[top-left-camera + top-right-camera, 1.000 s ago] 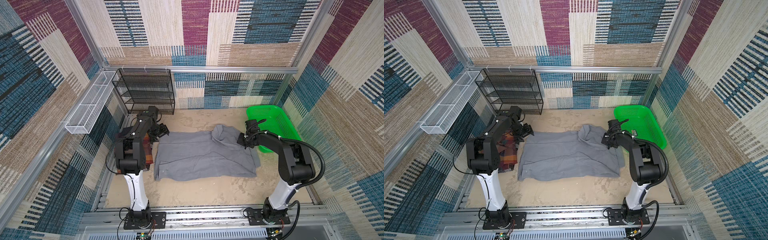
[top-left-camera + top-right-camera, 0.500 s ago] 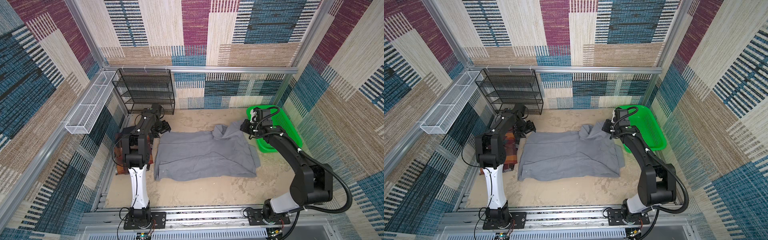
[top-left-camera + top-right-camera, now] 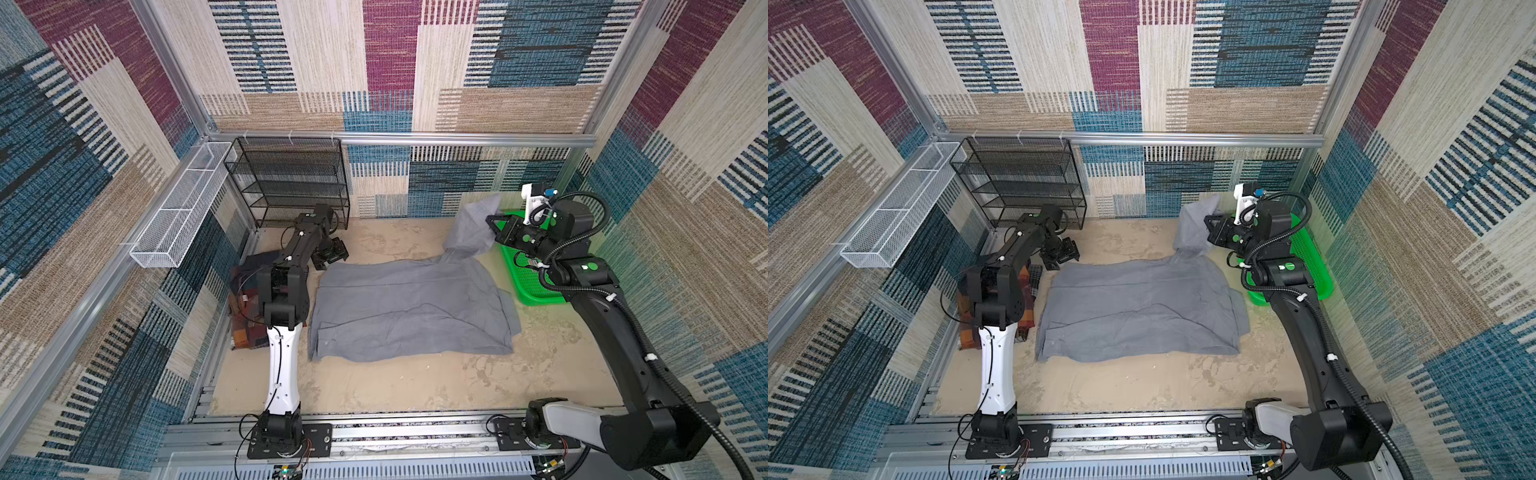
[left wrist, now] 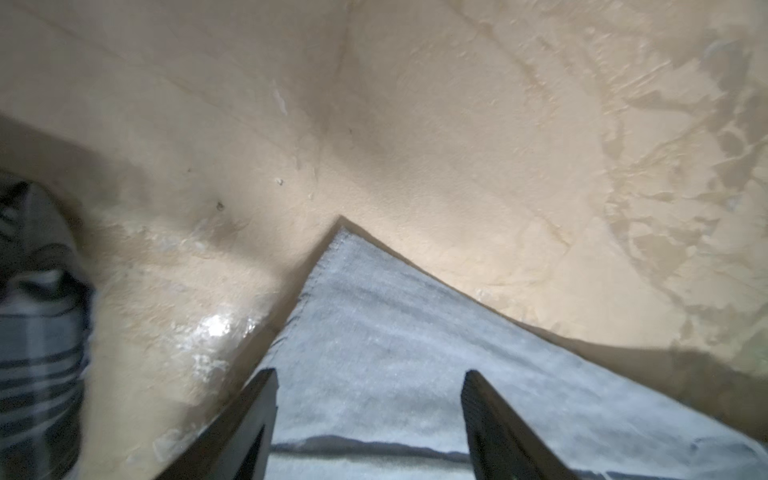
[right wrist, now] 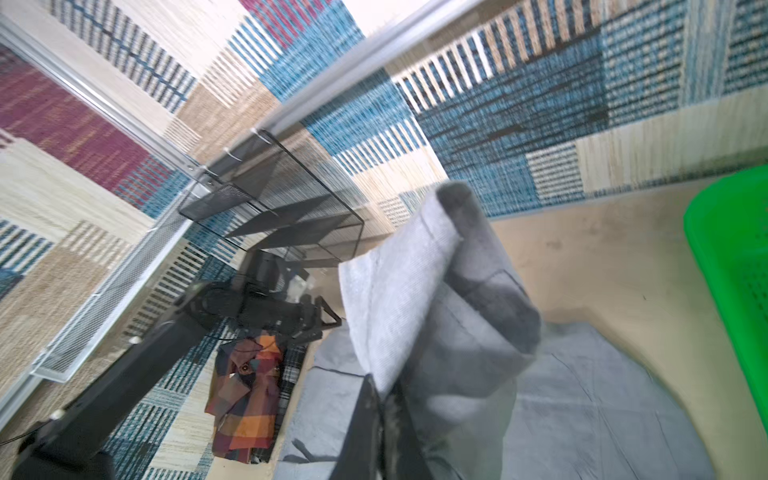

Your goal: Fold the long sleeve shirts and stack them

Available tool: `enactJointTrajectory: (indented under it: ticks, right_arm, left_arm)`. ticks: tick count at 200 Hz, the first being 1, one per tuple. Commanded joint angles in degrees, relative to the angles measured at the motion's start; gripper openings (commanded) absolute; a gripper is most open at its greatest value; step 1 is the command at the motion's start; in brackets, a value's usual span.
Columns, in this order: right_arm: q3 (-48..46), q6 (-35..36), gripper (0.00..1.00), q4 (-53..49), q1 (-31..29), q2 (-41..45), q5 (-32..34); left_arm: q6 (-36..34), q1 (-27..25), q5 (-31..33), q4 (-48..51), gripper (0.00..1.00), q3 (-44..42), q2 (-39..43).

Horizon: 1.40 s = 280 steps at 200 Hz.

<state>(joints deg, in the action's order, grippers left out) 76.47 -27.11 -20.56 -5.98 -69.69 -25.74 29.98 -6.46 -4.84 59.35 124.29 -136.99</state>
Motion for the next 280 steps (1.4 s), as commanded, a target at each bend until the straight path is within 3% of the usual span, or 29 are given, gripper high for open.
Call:
enactJointTrajectory:
  ticks: [1,86,178,204,280]
  right_arm:
    - [2.1,1.3,0.0,1.97,-0.1,2.22,-2.37]
    - [2.32,1.55,0.0,2.34,-0.08,2.62,-5.82]
    - [1.13,1.36,0.0,2.95,-0.11,3.25,-7.76]
    - [1.03,1.27,0.0,3.2,-0.09,3.38,-8.25]
    - [0.44,0.66,0.0,3.77,-0.09,4.64,-8.97]
  left_arm:
    - [-0.97,-0.05,1.28,0.87,0.73,0.84,-1.12]
    - [-1.9,-0.05,3.84,0.85,0.67,1.0,-2.8]
    - [-1.65,-0.26,5.65,0.06,0.69,2.35,-3.49]
    - [-1.37,-0.58,5.36,-0.01,0.58,2.1,-4.51]
    - [-0.97,-0.75,5.05,-0.1,0.09,0.36,-2.99]
